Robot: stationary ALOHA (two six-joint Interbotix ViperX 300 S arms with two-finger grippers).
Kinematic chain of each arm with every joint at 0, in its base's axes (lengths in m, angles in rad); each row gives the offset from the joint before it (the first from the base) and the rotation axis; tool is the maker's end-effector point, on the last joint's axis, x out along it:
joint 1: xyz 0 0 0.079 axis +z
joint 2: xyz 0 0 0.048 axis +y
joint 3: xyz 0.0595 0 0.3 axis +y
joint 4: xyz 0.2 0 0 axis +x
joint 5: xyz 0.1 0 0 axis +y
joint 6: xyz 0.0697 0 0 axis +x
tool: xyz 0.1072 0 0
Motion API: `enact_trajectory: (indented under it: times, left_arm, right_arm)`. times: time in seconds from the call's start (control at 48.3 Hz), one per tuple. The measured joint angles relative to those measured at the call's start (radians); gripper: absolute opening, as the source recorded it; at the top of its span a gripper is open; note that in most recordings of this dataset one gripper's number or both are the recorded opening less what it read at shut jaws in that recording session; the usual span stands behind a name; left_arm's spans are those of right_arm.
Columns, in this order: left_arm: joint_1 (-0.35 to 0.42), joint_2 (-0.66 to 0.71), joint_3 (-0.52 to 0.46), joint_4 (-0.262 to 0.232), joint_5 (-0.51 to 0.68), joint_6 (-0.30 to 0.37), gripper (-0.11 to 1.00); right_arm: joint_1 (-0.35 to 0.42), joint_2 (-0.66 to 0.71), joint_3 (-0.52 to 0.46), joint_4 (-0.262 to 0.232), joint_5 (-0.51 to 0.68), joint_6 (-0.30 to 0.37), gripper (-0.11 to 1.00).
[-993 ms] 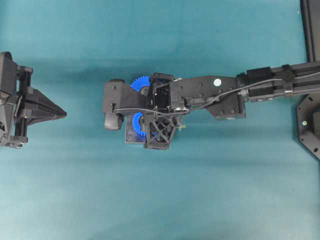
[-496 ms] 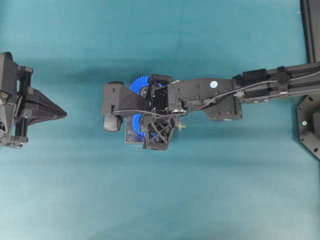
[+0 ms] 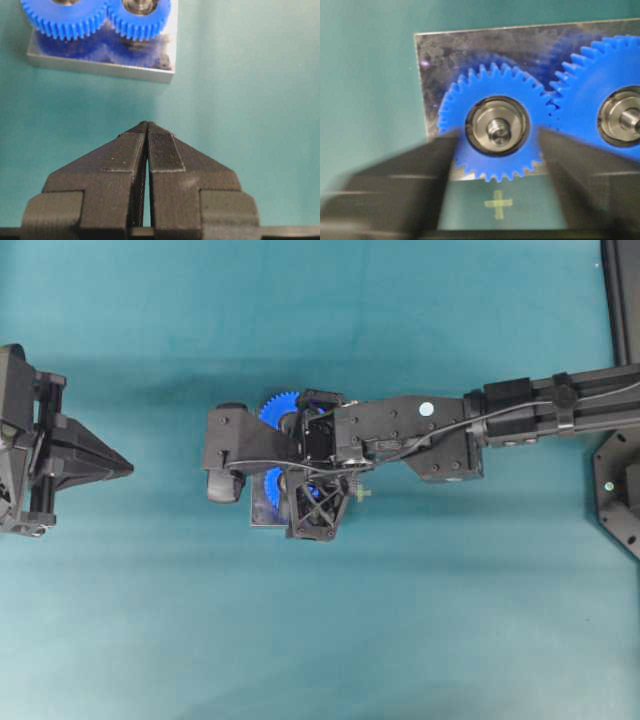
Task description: Insert the washer onto the shaft.
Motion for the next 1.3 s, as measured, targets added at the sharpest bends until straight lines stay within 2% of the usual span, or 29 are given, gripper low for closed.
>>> enact_trajectory:
  times: [0.041,0.228,0.517,0.807,1.034,1.179,1.303]
  left_arm:
    - [0.0,0.0,0.0,0.0,0.0,0.0,0.0]
    - [0.0,0.0,0.0,-0.002,0.002,0.0,0.0]
    - [0.002,-0.015,0.014,0.0,-0.005,0.011,0.0]
    - [0.002,-0.098,0.043,-0.002,-0.046,0.011,0.0]
    - [0.002,-0.155,0.054,0.005,-0.077,0.025,0.0]
    - [0.0,-0.201,0.066,0.008,-0.12,0.069,0.0]
    - [0.002,-0.215,0.067,0.008,-0.127,0.091,0.0]
  right_arm:
    - [0.0,0.0,0.0,0.0,-0.002,0.0,0.91]
    - [-0.002,-0.017,0.0,0.0,0.009,0.002,0.79]
    - [-0.017,-0.155,0.058,-0.005,0.009,0.002,0.72]
    - [-0.015,-0.276,0.167,-0.006,-0.086,0.002,0.39]
    - [-0.015,-0.373,0.293,-0.008,-0.206,0.002,0.09]
    - [-0.014,-0.417,0.344,-0.008,-0.282,0.002,0.02]
    - [-0.014,-0.457,0.399,-0.009,-0.341,0.002,0.01]
